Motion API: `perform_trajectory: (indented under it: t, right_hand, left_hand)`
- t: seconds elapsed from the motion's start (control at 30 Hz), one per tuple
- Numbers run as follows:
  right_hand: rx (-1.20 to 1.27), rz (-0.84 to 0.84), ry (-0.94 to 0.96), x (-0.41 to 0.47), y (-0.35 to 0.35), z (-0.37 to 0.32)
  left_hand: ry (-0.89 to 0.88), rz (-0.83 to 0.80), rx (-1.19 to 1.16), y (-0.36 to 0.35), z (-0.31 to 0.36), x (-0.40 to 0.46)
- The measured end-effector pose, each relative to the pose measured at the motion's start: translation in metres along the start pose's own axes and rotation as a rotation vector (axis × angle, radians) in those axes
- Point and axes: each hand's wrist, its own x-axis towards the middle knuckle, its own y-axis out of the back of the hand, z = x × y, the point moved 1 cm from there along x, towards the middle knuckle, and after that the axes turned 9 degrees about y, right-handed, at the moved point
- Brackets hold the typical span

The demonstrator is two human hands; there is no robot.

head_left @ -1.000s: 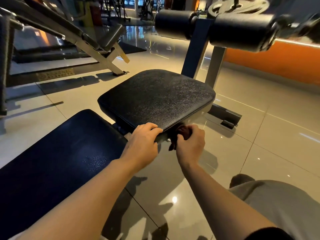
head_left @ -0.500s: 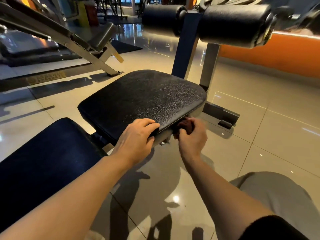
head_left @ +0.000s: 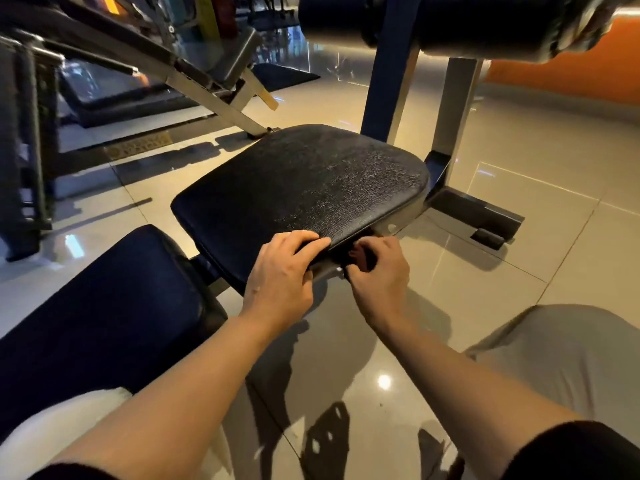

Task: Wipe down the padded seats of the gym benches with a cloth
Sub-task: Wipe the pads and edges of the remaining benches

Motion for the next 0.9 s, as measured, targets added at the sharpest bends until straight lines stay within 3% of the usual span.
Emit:
perform_trajectory:
  t: [0.13,0.3,0.6,0.8,0.9]
  right_hand:
    - [0.129,-0.095,0.068,-0.020,0.001,-0.008]
    - [0.133,0.149,-0.111,0.015,0.023,-0.002]
    - [0.164,-0.031,-0.011,-0.005,0.005,-0.002]
    - [0.250,0.115,-0.052,-0.002,0.009,-0.007]
    - [0.225,0.090,-0.001,-0.010,0.000,-0.009]
  left_hand:
    - [0.046,0.046,0.015,-0.006,0.003,-0.009]
    - [0.126,0.078,0.035,-0.016,0.019,-0.017]
    - [0.214,0.077,0.072,-0.026,0.027,-0.025]
    - [0.224,0.082,0.059,-0.028,0.030,-0.025]
    - [0.222,0.096,0.038,-0.030,0.029,-0.025]
